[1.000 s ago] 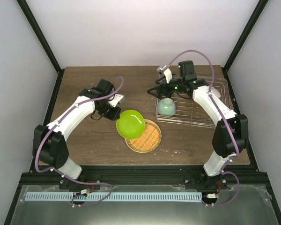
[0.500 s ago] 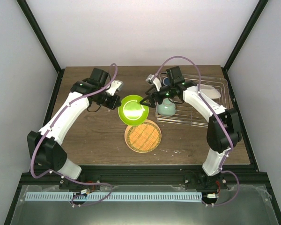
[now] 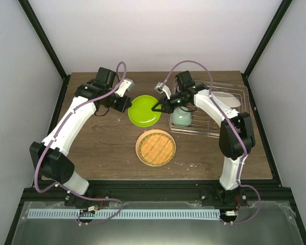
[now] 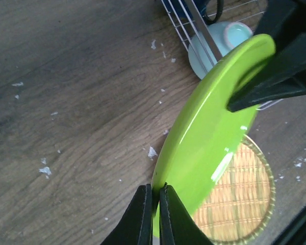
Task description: Load the mixed dishes into the dish rack
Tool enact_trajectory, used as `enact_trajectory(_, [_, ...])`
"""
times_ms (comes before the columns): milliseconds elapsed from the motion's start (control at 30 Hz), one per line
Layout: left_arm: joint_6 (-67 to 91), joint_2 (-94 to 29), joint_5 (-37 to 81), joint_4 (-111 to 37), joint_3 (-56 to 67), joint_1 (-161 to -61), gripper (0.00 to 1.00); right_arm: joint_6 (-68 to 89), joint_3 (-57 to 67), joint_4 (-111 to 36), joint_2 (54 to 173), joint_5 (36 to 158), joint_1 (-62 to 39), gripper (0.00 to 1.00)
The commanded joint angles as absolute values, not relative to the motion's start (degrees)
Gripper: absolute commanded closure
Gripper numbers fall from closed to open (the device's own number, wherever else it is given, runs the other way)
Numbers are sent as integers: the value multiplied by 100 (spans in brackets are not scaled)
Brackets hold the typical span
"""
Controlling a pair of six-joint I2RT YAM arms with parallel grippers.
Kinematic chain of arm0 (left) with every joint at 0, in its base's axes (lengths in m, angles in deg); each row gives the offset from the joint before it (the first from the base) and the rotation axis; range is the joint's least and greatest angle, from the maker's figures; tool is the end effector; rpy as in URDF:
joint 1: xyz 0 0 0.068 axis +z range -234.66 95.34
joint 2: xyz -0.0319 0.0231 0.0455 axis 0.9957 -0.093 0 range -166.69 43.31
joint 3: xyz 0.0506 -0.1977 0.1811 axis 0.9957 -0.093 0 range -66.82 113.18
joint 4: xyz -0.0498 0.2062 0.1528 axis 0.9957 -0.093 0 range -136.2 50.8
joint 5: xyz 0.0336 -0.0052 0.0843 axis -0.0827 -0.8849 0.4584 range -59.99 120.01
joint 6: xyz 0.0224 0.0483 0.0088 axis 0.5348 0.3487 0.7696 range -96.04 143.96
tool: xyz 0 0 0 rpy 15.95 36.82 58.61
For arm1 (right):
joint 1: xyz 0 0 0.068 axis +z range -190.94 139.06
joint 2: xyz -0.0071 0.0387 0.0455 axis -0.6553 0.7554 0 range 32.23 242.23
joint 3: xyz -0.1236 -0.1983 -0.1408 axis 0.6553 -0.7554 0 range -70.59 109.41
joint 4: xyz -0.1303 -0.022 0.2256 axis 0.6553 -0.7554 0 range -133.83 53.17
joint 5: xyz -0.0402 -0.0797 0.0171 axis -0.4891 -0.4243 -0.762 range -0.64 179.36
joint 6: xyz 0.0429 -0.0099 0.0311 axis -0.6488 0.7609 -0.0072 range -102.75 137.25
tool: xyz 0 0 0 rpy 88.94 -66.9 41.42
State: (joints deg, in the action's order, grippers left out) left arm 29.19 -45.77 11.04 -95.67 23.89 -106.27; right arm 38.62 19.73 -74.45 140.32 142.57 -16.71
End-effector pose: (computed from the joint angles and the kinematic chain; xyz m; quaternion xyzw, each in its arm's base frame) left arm 0.2940 -0.1289 0.3565 0.2666 0.9030 -0.1978 0.2726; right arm 0.3601 0.1933 0.2683 -0.4536 0.7353 0.4341 0.2551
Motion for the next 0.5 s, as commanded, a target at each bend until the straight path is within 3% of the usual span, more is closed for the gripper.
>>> enact_trajectory(0, [2911,-4696,931,-9210,2559,-10602,100,3984,2303,-7842,14168,14367,-1607,98])
enact_trajectory(100, [2903,-4762,920,-9173,2568,-10594,99,3981,2294,-7905,14135,14169,-1607,99])
enact_trajectory(200, [2900,-4822,924,-9159,2614,-10585,89,3992,2265,-7891,14024,13901,-1606,99])
enact_trajectory(267, [2905,-4858,954,-9188,2662,-10576,69,4001,2213,-7839,13931,13690,-1606,99])
enact_trajectory(400, [2687,-4884,1413,-9130,2699,-10518,15,4042,2148,-7838,13716,13062,-1635,99])
enact_trajectory(433, [2580,-4895,1566,-9084,2689,-10445,4,4061,2127,-7840,13649,12922,-1652,99])
enact_trajectory(467, [2445,-4913,1656,-9054,2687,-10334,1,4065,2099,-7835,13556,12797,-1680,99])
